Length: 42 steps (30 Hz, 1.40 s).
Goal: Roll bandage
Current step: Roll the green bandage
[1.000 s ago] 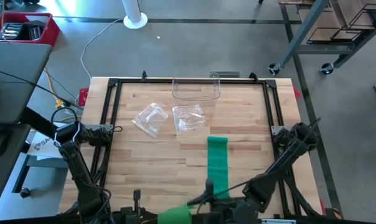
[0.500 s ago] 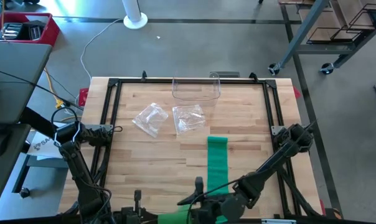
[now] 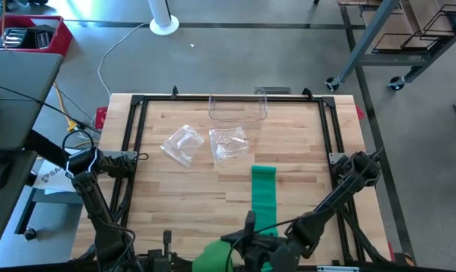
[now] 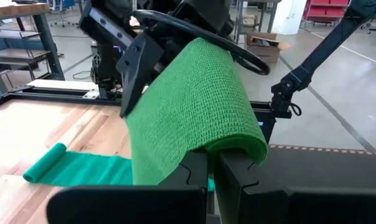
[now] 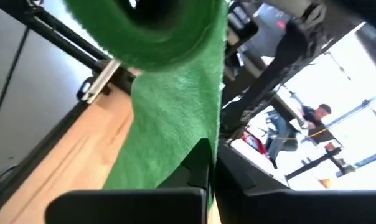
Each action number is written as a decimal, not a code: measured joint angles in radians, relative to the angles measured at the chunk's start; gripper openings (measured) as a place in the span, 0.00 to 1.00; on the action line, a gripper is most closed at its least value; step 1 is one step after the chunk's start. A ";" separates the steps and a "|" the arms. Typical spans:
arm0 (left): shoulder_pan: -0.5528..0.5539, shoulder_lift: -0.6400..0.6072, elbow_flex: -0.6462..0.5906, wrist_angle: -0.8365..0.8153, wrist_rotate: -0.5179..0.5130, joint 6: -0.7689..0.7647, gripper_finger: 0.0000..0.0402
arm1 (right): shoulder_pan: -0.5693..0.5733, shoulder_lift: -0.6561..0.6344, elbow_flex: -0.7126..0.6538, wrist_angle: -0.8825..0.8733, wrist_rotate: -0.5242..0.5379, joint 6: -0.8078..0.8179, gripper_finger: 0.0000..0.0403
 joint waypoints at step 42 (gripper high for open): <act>-0.023 0.001 0.000 -0.008 -0.002 -0.009 0.00 | -0.040 0.001 0.000 -0.093 -0.085 0.029 0.00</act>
